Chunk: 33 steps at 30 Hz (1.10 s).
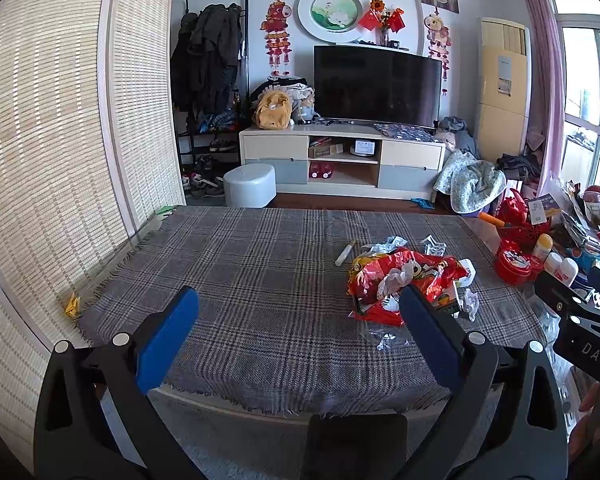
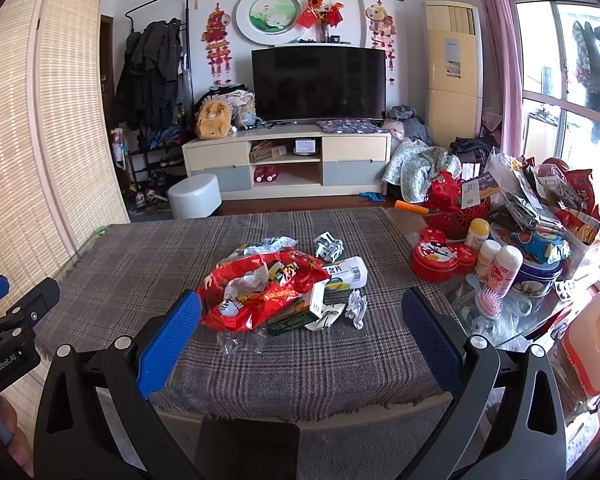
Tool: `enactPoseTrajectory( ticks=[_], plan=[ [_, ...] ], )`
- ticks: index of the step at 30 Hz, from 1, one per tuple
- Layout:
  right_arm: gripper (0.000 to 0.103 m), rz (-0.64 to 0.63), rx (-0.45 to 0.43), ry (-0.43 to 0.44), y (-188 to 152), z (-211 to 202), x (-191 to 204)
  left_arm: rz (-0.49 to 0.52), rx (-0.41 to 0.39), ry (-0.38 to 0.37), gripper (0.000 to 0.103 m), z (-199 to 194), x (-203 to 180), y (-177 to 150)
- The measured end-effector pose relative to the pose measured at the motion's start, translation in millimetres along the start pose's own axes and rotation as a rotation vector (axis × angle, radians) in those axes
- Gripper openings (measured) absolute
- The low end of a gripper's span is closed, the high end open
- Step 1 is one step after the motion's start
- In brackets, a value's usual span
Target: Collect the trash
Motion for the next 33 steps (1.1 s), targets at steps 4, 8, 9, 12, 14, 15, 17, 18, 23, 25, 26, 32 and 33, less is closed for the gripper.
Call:
enactPoseTrajectory(
  ticks=[4, 8, 9, 12, 14, 15, 17, 18, 23, 25, 26, 32, 33],
  plan=[
    [0.100, -0.005, -0.002, 0.001, 0.5, -0.4, 1.8, 0.000, -0.002, 0.001, 0.095, 0.1, 0.6, -0.6],
    [0.100, -0.005, -0.002, 0.001, 0.6, -1.0, 3.6, -0.002, -0.002, 0.001, 0.095, -0.3, 1.0, -0.8],
    [0.100, -0.006, -0.001, 0.000, 0.7, -1.1, 3.7, -0.002, -0.002, 0.000, 0.095, -0.2, 1.0, -0.7],
    [0.100, -0.004, -0.001, 0.002, 0.4, -1.1, 3.2, -0.002, -0.003, 0.001, 0.095, -0.7, 1.4, -0.2],
    [0.100, -0.004, 0.000, 0.004, 0.3, -1.2, 4.0, -0.002, -0.002, 0.002, 0.095, -0.6, 2.2, -0.3],
    [0.100, -0.005, -0.001, 0.003, 0.2, -1.3, 4.3, -0.003, -0.002, 0.002, 0.095, -0.5, 2.6, -0.1],
    [0.100, -0.006, -0.002, 0.001, 0.2, -1.8, 5.5, -0.002, -0.001, 0.002, 0.095, -0.7, 2.8, -0.4],
    [0.100, -0.006, -0.002, 0.001, 0.2, -1.9, 6.2, -0.002, -0.001, 0.002, 0.095, -0.6, 3.3, -0.7],
    [0.100, -0.002, 0.001, 0.002, -0.5, -2.4, 8.5, -0.002, -0.002, 0.003, 0.095, -0.5, 3.8, -0.8],
    [0.100, 0.002, 0.005, 0.002, -0.5, -1.7, 7.1, -0.001, 0.000, 0.004, 0.095, 0.0, 4.7, -1.0],
    [0.100, 0.004, 0.008, 0.000, -0.5, -1.4, 6.9, 0.001, 0.001, 0.004, 0.095, 0.6, 4.7, -1.3],
    [0.100, 0.014, 0.014, 0.024, 1.4, 1.8, 1.8, 0.011, 0.012, 0.002, 0.095, 7.2, 4.3, -1.9],
    [0.100, 0.013, 0.008, 0.022, 2.5, 2.1, 1.4, 0.017, 0.012, 0.006, 0.095, 9.1, 4.9, -1.2]
  ],
)
Point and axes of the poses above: each gripper's, at about its wrist camera, not at the fingertips, and z roughly the way its jaws point, x to its left, y to its top, the point moved 6 cm from there along z, roughly the way its jaws point, and after that the axes turned 4 degrees about z, right-handed, at the moved point
